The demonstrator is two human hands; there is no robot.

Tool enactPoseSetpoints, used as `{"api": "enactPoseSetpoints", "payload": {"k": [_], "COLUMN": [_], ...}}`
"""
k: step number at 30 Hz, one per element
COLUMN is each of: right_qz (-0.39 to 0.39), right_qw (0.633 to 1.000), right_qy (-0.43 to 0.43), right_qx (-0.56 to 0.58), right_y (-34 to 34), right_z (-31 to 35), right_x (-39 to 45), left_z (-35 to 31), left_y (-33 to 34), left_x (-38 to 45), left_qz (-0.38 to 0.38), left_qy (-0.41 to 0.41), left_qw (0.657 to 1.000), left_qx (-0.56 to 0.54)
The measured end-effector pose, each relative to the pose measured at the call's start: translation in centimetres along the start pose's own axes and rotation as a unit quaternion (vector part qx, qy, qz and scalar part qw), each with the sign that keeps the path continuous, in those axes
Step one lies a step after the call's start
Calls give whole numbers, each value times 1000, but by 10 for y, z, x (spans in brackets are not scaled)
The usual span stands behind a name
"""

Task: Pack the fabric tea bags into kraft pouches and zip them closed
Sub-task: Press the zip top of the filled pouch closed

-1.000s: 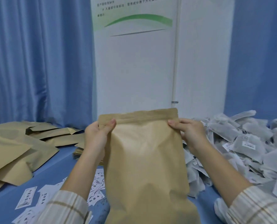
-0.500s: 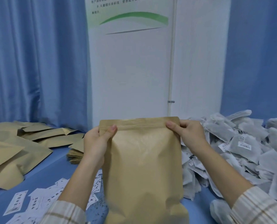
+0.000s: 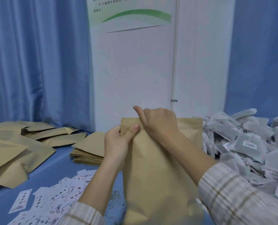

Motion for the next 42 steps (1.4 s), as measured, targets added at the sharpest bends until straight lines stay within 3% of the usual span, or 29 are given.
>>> {"api": "enactPoseSetpoints", "payload": {"k": [2, 4, 6, 11, 14, 15, 18, 28, 35, 42], "right_qz": [-80, -105, -73, 97, -1, 5, 86, 72, 122, 119], "right_qw": [997, 994, 997, 993, 1000, 1000, 992, 995, 983, 983], "right_qy": [1, 10, 14, 7, 5, -10, 1, 33, 72, 75], "right_qx": [-13, -2, 27, 70, 0, -24, 92, 58, 121, 120], "right_y": [-9, -12, -6, 24, 1, 1, 22, 20, 32, 24], "right_z": [-2, -4, -5, 12, 21, 23, 24, 20, -11, -42], "right_x": [1, -1, -3, -9, -2, -4, -10, -6, -7, -15], "left_z": [-2, -4, -3, -4, -6, -7, -7, -20, -18, -24], "left_y": [-2, -2, -3, -10, -9, -9, -13, 1, -16, -29], "left_x": [-1, -3, -4, -8, -11, -11, -11, -22, -15, -11], "left_qz": [4, 21, 21, -60, -91, -97, -107, -82, -137, -148], "left_qy": [6, 18, 7, 14, 16, 20, 36, 175, 170, 193], "left_qw": [1000, 999, 999, 997, 995, 994, 993, 968, 960, 956], "left_qx": [13, 42, 46, 42, 37, 40, 44, 160, 173, 165]}}
Point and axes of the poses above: each hand's wrist, its own x-axis towards the middle knuckle, its own y-axis out of the palm, z = x × y, the point moved 8 cm from there along x, towards the middle knuckle, and after that the axes turned 15 degrees about -z, right-handed, at the moved point
